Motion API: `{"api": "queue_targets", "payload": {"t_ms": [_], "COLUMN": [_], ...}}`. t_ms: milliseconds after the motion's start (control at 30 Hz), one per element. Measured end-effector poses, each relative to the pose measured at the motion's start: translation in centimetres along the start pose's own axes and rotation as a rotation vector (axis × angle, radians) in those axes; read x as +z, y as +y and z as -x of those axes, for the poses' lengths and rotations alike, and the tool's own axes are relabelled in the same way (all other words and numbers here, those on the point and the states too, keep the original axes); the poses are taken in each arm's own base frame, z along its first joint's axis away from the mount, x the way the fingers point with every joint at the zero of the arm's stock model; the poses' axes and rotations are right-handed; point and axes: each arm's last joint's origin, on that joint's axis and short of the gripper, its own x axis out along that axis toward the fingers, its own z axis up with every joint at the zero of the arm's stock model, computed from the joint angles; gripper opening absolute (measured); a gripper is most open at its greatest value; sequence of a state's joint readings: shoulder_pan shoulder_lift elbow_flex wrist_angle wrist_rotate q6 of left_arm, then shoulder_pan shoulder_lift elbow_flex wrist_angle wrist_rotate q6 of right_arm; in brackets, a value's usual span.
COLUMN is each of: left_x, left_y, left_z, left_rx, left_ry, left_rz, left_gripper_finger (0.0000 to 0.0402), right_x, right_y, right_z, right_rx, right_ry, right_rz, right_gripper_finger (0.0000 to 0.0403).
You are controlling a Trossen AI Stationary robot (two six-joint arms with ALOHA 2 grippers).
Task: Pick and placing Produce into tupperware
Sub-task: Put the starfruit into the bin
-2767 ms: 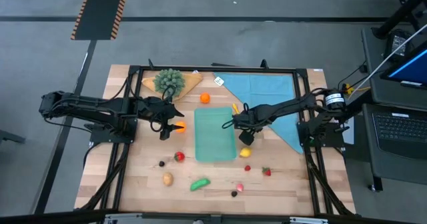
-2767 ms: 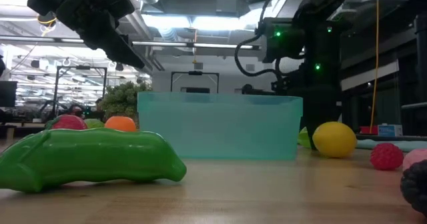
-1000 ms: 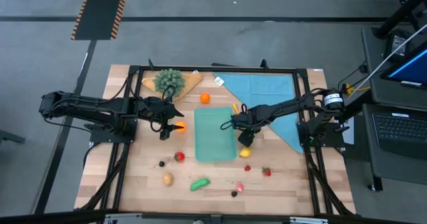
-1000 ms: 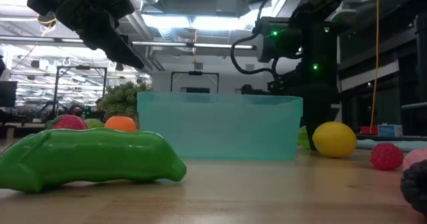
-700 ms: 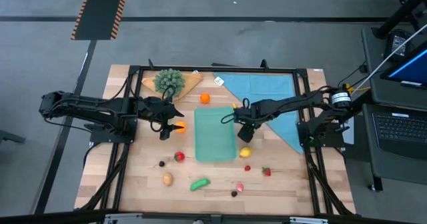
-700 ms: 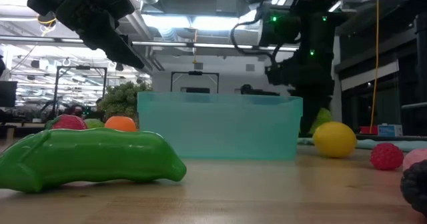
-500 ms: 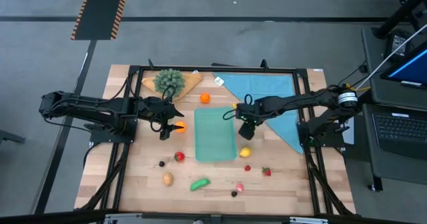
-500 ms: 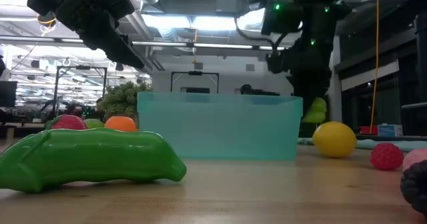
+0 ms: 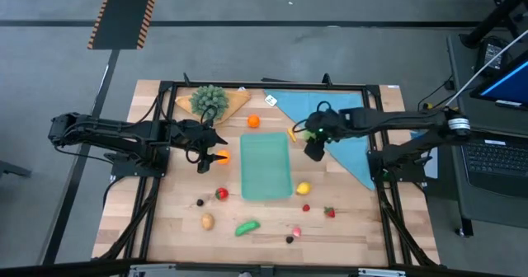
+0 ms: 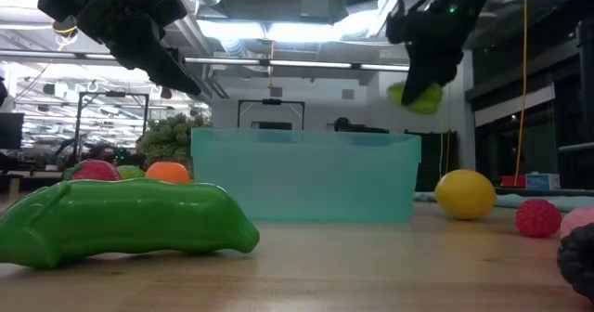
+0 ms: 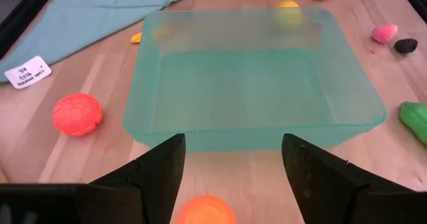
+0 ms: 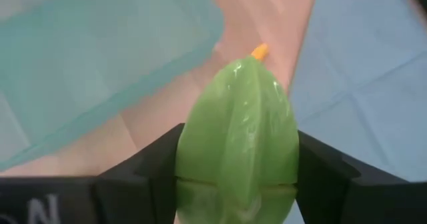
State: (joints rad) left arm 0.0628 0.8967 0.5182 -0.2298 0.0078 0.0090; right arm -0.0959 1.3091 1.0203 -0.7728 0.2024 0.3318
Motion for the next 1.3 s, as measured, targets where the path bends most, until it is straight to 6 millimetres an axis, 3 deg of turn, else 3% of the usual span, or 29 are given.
{"api": "queue_targets", "payload": {"t_ms": [133,433,633,867,1300], "left_x": [0.1,0.7,-0.2,-1.5,-2.4], "left_y": [0.0,0.0,0.0,0.0,-0.2], "left_z": [0.2,2.0,2.2,2.5,3.4], "left_rx": [0.000,0.003,0.007,0.010,-0.033], "left_ry": [-0.014,-0.110,-0.221,-0.318,-0.453], "left_rz": [-0.003,-0.031,-0.052,-0.057,-0.122], "left_gripper_finger": [0.0243,0.0243,0.0243,0.0243,0.0243], "right_x": [-0.9,-4.2,-5.6,-6.0,-5.4], "right_y": [-0.5,-1.4,-1.6,-1.3,-0.7], "right_z": [0.8,0.2,-0.1,-0.2,-0.1], "right_rx": [0.024,0.112,0.192,0.351,0.448], "right_ry": [-0.096,-0.320,-0.487,-0.704,-0.820], "right_rz": [0.012,0.027,0.093,0.228,0.362], "right_gripper_finger": [0.0222,0.0222,0.0222,0.0222,0.0222]}}
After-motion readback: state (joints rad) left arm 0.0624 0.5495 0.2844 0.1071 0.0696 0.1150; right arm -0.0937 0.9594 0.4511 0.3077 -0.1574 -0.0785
